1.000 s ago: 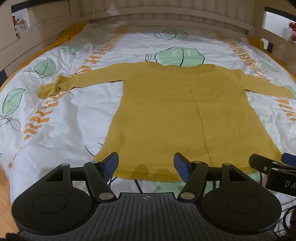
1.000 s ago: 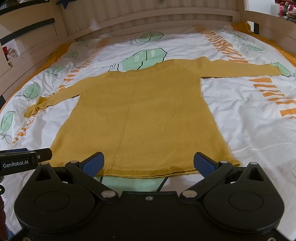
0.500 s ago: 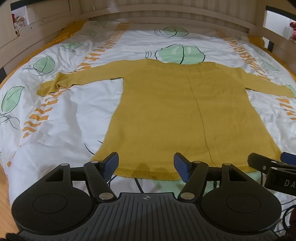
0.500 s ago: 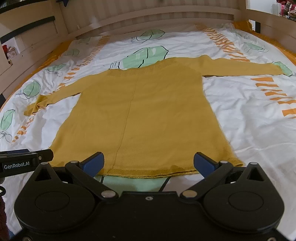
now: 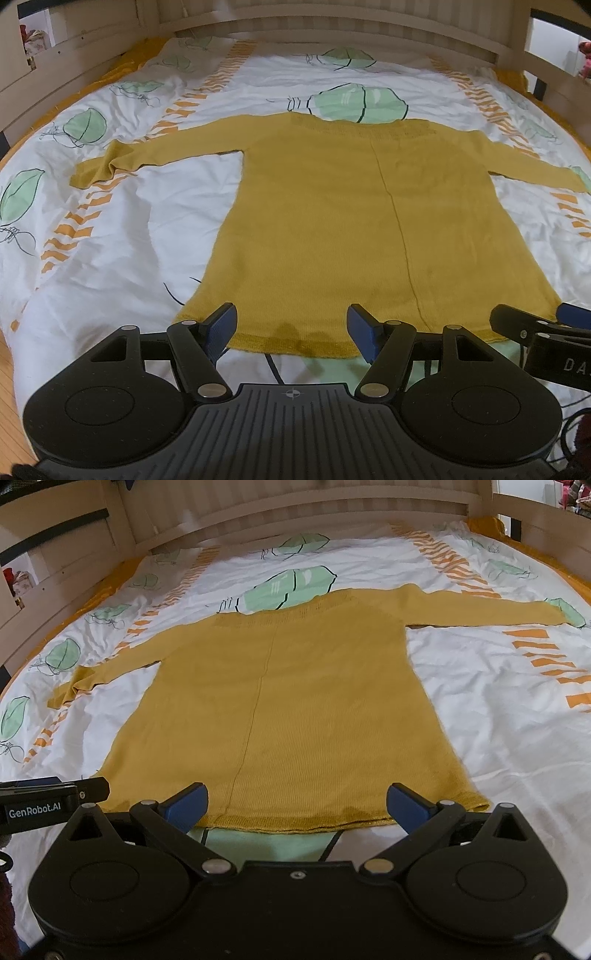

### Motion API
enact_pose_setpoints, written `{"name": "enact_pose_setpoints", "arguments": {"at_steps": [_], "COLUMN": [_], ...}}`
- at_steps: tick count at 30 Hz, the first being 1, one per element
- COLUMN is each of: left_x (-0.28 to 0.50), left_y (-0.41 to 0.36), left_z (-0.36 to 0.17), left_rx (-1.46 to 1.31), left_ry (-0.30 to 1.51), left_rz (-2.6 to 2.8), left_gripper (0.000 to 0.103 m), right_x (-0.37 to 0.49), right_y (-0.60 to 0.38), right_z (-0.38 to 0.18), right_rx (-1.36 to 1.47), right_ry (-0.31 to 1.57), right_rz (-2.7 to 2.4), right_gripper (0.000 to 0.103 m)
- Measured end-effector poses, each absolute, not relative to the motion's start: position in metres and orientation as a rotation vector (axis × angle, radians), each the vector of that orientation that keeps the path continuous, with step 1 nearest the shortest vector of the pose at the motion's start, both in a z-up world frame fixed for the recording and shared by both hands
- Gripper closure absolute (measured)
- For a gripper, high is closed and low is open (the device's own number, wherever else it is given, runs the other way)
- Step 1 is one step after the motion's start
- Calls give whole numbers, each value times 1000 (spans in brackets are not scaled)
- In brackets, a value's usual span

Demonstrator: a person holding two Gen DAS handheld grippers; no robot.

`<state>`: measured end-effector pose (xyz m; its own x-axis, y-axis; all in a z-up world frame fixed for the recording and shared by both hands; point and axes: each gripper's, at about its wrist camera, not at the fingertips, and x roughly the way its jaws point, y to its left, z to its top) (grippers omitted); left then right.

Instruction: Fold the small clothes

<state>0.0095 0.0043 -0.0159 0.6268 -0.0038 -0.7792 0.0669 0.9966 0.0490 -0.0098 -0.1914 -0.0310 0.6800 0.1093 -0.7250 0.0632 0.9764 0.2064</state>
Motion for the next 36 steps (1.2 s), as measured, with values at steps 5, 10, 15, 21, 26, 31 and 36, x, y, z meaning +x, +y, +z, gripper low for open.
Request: {"name": "enact_pose_setpoints", "arguments": {"at_steps": [5,10,15,21,26,31,36], "left_x": [14,31,61,106,145,189,227], "left_y": [4,5,6,1,-6,-12,-19], "left_z": [-18,-19,-14,-8,-13,-31,-53], "left_rx": [74,68,48,54,66,58,47], "left_ry": [910,934,931,896,845,803,796], "left_rz": [-48,-82,-106,-117,-104,-68,-56], "left_gripper": [39,39,39,39,39,39,39], "right_x": [-4,16,44,81,110,149,182], "right_y": [-195,-217,-251,-293,-336,-383,-440], "right_z": [-34,-38,-35,-31,-31,-43,-56], "right_rx": [258,399,454,436,417,348,388], "right_ry": [860,923,925,885,824,838,801], "right_rz": [49,111,83,36,8,-77,-181], "right_gripper": [1,1,1,1,1,1,1]}}
